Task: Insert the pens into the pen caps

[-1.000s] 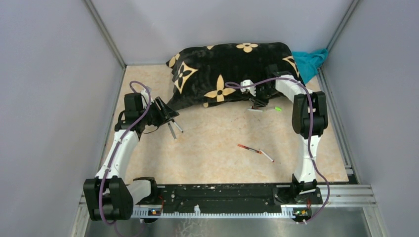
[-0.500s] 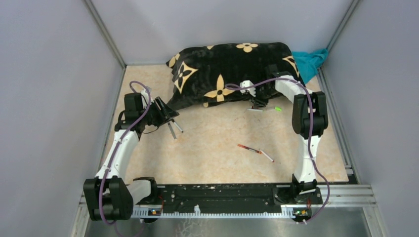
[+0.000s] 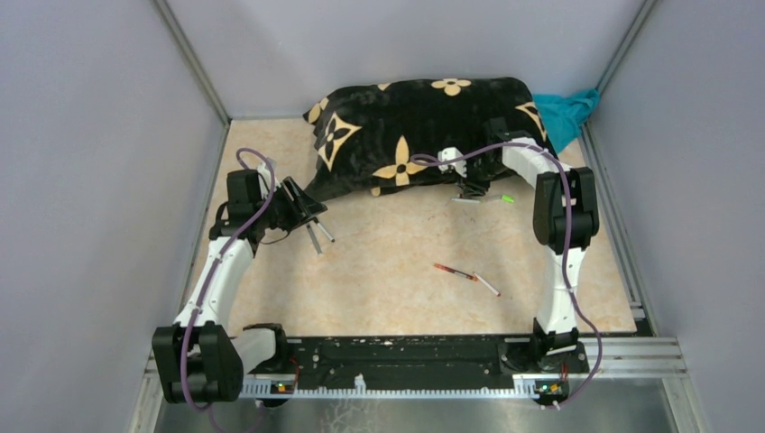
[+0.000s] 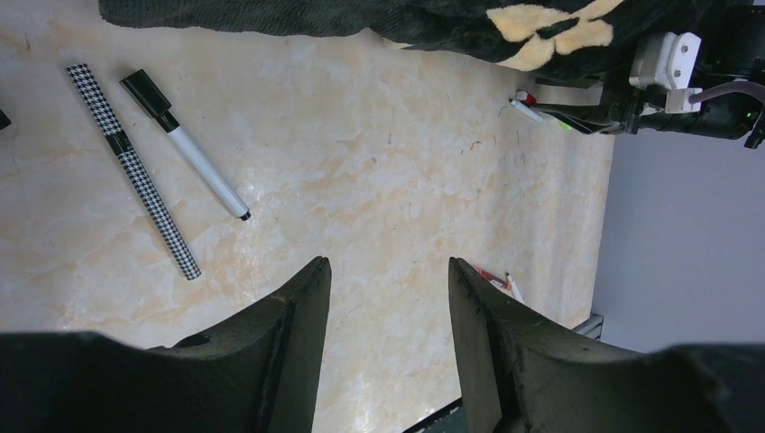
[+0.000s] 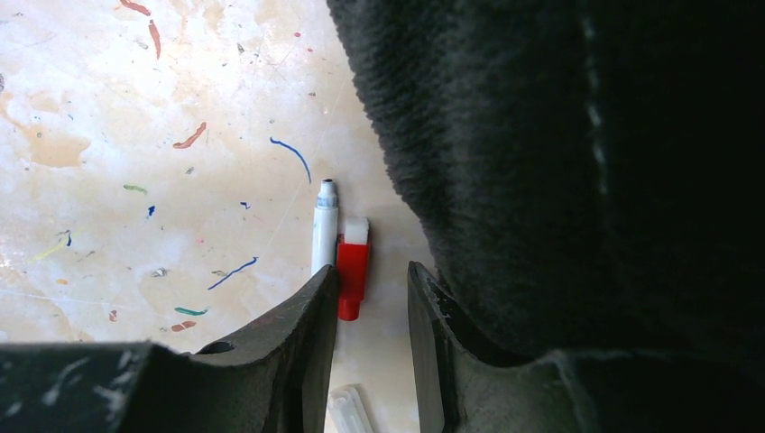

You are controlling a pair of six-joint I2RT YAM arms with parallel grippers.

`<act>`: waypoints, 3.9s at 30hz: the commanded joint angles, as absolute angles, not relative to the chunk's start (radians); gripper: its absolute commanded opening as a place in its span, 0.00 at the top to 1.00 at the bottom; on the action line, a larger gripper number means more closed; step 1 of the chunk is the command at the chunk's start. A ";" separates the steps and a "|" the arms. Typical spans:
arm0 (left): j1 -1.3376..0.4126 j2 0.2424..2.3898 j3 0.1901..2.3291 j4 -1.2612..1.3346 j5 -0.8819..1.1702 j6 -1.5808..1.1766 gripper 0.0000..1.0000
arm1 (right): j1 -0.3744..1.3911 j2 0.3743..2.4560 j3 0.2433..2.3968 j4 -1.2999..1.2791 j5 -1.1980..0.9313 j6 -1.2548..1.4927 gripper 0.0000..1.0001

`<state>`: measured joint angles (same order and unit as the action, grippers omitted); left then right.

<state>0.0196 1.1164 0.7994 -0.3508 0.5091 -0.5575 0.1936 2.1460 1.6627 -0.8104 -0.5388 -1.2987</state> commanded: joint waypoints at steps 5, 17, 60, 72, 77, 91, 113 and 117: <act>0.026 1.106 0.795 -0.331 0.529 -0.559 0.44 | 0.207 2.161 1.642 -0.843 -0.527 -1.335 0.66; 0.026 1.108 0.792 -0.323 0.537 -0.562 0.44 | 0.209 2.157 1.642 -0.848 -0.537 -1.322 0.67; 0.025 1.057 0.766 -0.303 0.542 -0.583 0.43 | 0.360 1.837 1.358 -0.616 -0.689 -0.757 1.00; 0.026 0.988 0.737 -0.308 0.526 -0.595 0.43 | 0.748 1.625 1.006 -0.226 -0.218 0.020 1.00; 0.026 0.956 0.719 -0.315 0.532 -0.608 0.43 | 0.829 1.632 0.976 -0.196 -0.062 0.080 0.99; 0.025 0.914 0.690 -0.307 0.531 -0.630 0.42 | 0.857 1.645 1.014 -0.254 -0.082 0.066 0.63; 0.025 0.978 0.693 -0.231 0.575 -0.644 0.42 | 0.591 1.451 0.904 -0.650 -0.435 -0.542 0.68; 0.027 0.974 0.687 -0.233 0.574 -0.646 0.42 | 0.591 1.491 0.907 -0.634 -0.407 -0.519 0.68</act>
